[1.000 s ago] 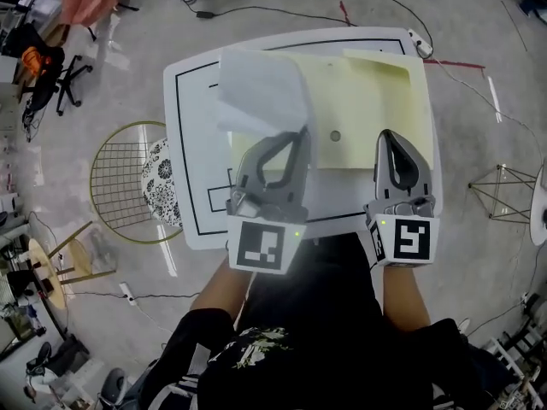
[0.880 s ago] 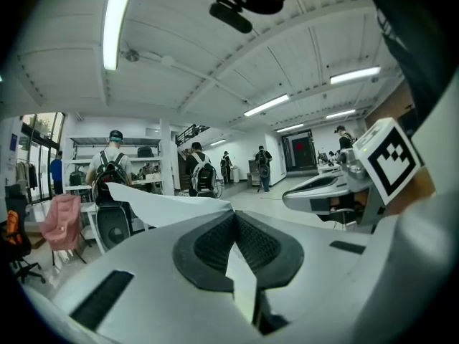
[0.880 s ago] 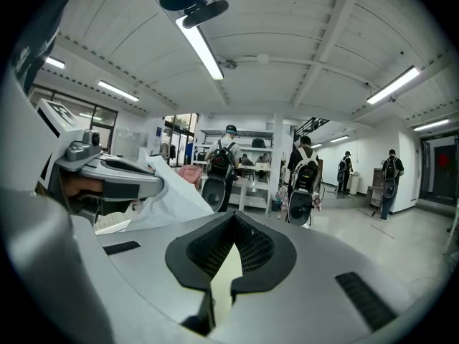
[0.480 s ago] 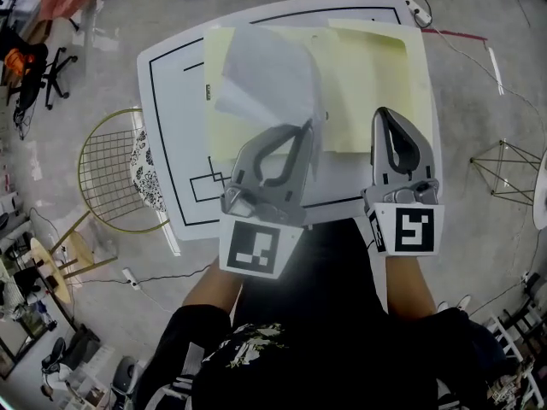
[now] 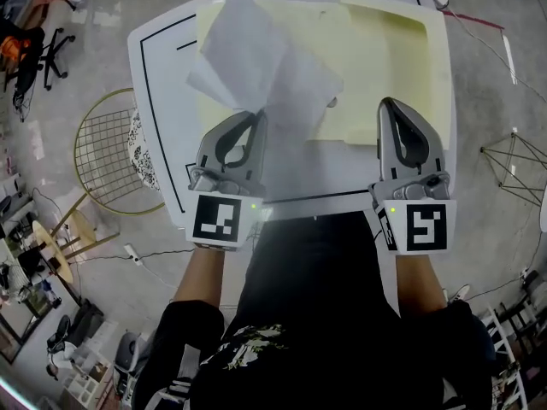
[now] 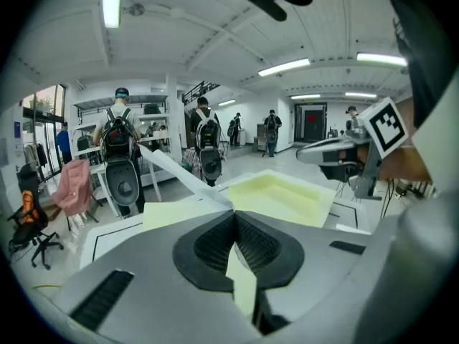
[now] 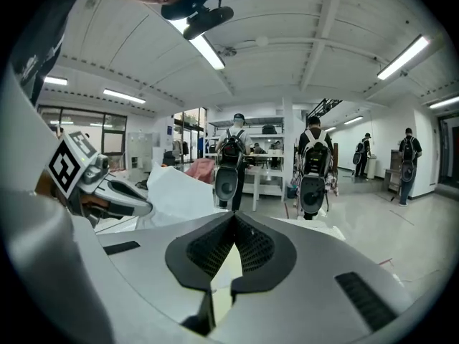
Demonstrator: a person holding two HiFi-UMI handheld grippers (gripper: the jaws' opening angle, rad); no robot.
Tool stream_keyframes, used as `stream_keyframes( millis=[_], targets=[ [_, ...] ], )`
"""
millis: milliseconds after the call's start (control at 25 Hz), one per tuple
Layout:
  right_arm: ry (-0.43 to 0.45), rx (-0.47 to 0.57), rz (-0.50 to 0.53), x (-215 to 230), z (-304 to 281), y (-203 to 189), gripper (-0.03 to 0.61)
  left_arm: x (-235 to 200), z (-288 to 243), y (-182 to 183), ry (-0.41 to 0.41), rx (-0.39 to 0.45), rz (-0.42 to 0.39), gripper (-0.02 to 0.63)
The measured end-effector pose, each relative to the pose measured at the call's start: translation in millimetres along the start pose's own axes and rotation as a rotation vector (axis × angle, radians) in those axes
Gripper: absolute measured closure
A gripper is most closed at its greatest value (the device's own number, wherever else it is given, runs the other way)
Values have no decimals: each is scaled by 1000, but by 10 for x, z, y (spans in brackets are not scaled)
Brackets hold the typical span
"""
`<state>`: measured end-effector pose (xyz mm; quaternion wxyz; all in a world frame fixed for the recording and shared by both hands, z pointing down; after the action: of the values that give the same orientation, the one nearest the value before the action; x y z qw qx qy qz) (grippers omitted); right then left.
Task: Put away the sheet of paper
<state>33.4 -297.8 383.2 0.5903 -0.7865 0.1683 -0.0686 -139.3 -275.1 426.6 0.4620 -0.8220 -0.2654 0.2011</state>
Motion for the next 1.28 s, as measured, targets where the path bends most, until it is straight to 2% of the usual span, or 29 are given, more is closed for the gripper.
stream_keyframes(
  millis=[200, 400, 600, 840, 960, 1280],
  targets=[
    [46, -5, -23, -131, -122, -38, 580, -95, 5, -386, -42, -142, -19, 614],
    [66, -23, -36, -187, -233, -124, 580, -168, -10, -601, -103, -307, -135, 614],
    [74, -40, -52, -147, -331, -281, 580, -293, -243, -645, -167, -387, -158, 614],
    [35, -54, -50, 60, -370, -357, 580, -332, -515, -602, -247, -468, -198, 614],
    [25, -55, -64, 144, -353, -353, 580, -302, -627, -547, -278, -484, -179, 614],
    [3, -55, -95, 323, -370, -392, 580, -310, -878, -528, -277, -488, -37, 614]
  ],
)
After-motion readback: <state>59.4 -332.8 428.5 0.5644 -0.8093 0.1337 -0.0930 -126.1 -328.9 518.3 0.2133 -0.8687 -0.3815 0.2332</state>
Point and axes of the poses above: the fingertips, and each gripper's own axes: z backward along the fingers, x to its right, y out of its top, the point moved 1 cm from there along z, backward along the fingers, and after that the axes turned 8 degrees about -y, right-handed, at the moved point
